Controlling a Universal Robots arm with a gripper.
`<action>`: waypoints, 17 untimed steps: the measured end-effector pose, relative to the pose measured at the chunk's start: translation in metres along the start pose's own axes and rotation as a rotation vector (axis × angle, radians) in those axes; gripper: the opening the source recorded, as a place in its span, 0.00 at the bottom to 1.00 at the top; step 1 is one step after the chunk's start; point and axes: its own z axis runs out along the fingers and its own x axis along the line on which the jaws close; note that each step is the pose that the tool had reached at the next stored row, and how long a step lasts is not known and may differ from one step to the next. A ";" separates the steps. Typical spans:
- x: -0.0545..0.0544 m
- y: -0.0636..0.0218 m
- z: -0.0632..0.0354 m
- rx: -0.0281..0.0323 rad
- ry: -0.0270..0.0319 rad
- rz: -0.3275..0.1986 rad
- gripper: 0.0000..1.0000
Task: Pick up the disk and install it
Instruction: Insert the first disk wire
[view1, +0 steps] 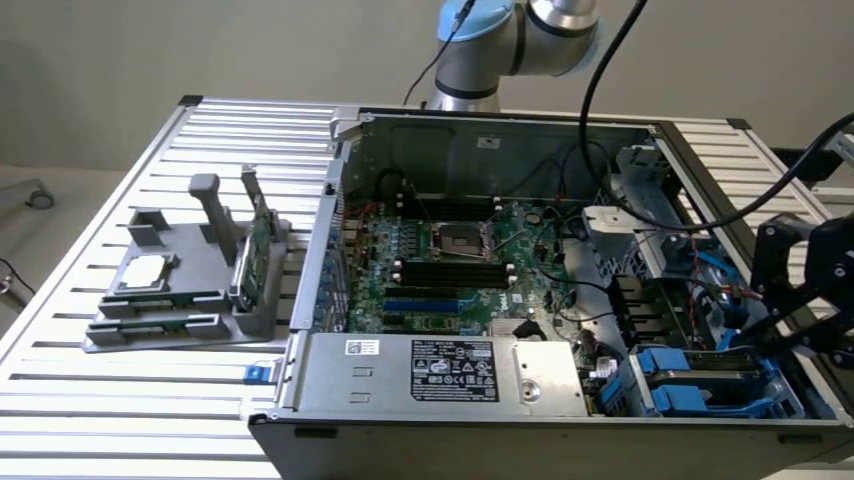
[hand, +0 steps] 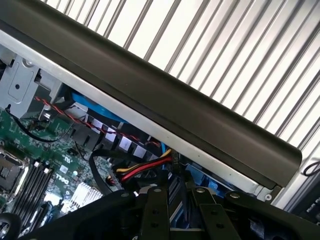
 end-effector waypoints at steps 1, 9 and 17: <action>0.000 0.0000 0.0003 0.0021 -0.0028 0.000 0.24; 0.003 0.0017 0.0022 0.0159 -0.0062 0.002 0.24; 0.010 0.0063 0.0032 0.0188 -0.0044 0.002 0.24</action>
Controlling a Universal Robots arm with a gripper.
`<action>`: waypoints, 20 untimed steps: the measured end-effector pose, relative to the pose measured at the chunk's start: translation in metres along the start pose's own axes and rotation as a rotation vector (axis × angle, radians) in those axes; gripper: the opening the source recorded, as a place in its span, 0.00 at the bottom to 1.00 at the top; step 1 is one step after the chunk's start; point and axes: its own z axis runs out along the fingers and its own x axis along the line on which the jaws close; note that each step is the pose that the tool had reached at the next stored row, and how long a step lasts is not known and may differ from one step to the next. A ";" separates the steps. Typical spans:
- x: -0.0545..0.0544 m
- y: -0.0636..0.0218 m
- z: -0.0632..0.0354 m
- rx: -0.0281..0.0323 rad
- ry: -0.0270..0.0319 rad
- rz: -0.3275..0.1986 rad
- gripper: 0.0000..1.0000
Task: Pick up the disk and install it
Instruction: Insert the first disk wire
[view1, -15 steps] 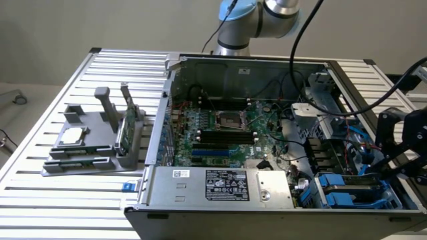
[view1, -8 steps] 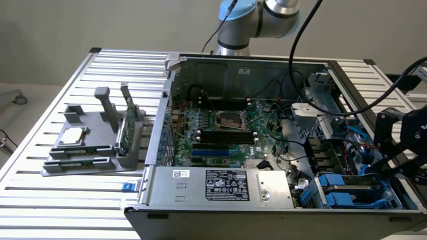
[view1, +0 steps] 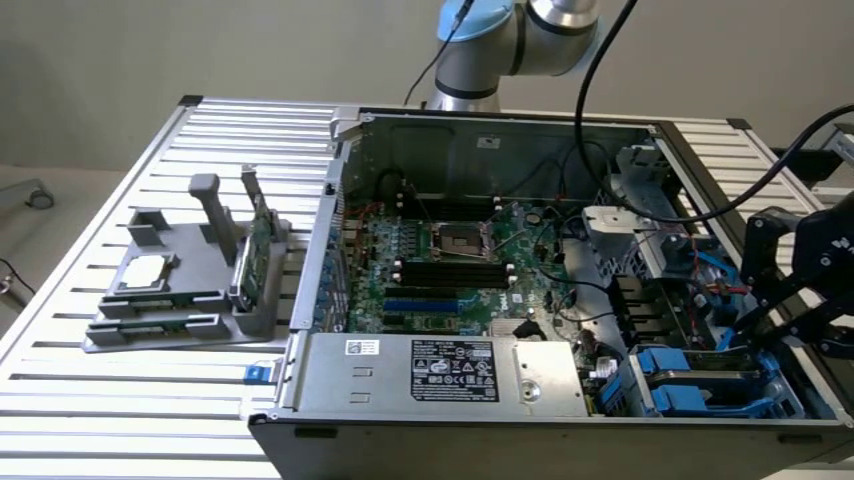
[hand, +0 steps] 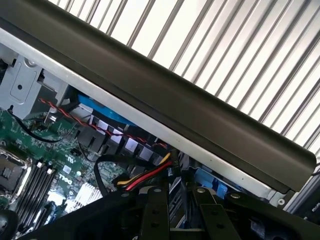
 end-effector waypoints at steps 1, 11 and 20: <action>0.000 0.0003 0.0000 0.0002 -0.0002 -0.001 0.24; 0.000 0.0010 -0.0001 0.0168 -0.0045 -0.109 0.24; -0.004 0.0084 -0.0008 0.0265 -0.0072 -0.187 0.24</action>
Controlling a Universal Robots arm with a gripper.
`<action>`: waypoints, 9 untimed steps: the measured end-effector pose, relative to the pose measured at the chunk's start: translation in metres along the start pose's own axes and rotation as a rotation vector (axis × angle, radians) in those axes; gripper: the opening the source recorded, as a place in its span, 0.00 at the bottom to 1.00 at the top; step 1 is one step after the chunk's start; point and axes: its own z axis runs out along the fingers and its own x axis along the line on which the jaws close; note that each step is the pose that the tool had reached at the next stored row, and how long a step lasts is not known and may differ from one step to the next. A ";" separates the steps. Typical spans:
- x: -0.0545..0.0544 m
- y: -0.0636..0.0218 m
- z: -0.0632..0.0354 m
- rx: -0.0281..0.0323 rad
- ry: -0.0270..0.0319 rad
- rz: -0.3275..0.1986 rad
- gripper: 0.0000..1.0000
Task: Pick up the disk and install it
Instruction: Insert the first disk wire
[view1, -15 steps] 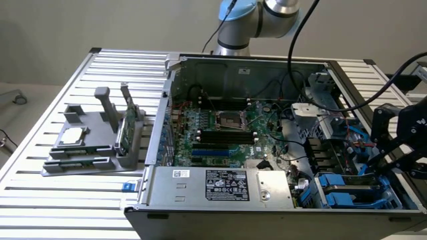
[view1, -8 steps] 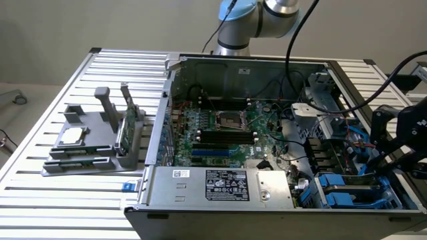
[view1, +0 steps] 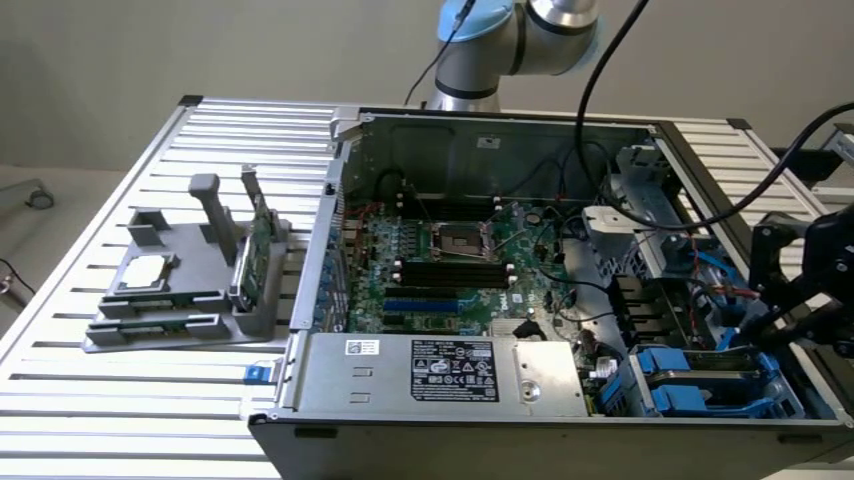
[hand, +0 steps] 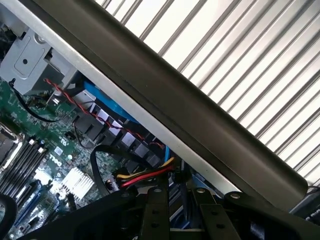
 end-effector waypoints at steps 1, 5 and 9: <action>0.000 0.0005 -0.0001 0.0013 -0.0006 -0.011 0.24; -0.001 0.0009 0.0000 0.0063 -0.0024 -0.052 0.24; -0.001 0.0009 0.0011 0.0112 -0.0044 -0.093 0.24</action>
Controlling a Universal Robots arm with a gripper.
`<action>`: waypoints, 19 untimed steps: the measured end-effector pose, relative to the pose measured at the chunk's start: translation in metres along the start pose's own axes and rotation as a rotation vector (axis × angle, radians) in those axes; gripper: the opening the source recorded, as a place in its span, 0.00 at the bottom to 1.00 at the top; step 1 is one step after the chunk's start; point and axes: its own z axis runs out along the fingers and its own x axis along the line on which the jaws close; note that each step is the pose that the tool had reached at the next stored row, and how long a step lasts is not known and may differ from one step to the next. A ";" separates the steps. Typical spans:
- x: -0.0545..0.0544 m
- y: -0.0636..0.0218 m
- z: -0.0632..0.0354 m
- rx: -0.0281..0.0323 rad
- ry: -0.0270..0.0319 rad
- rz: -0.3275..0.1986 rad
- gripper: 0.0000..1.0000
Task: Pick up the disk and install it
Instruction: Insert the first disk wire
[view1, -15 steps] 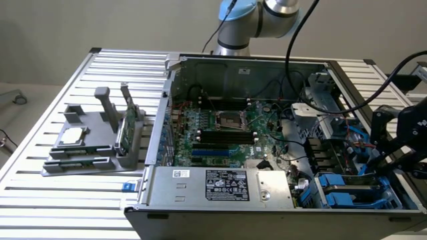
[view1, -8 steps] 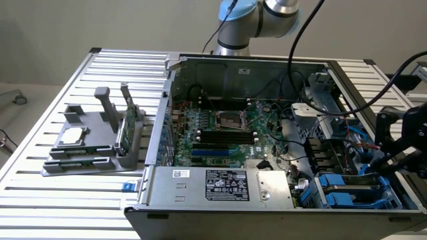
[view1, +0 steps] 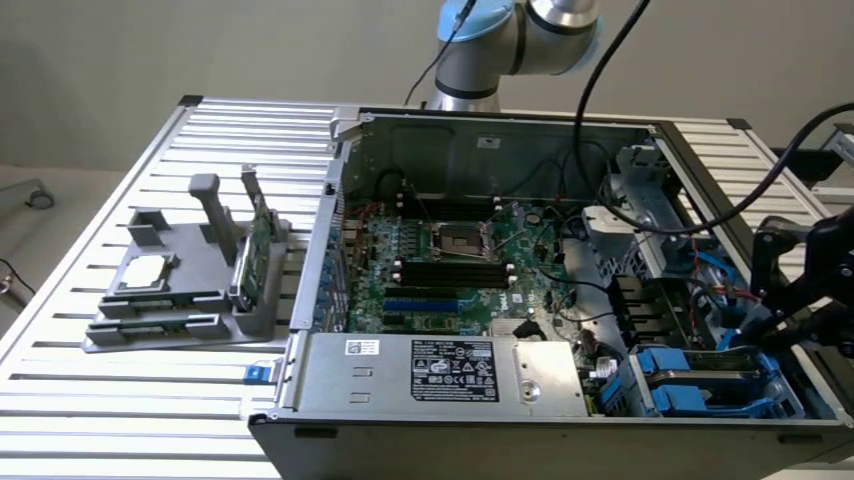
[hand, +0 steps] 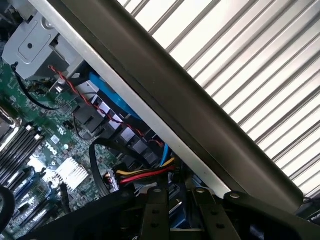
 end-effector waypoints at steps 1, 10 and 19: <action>0.000 0.0000 0.0003 0.0007 -0.0004 -0.006 0.24; 0.000 0.0001 0.0017 0.0033 -0.0004 -0.023 0.24; 0.000 0.0002 0.0010 0.0255 0.0044 -0.025 0.16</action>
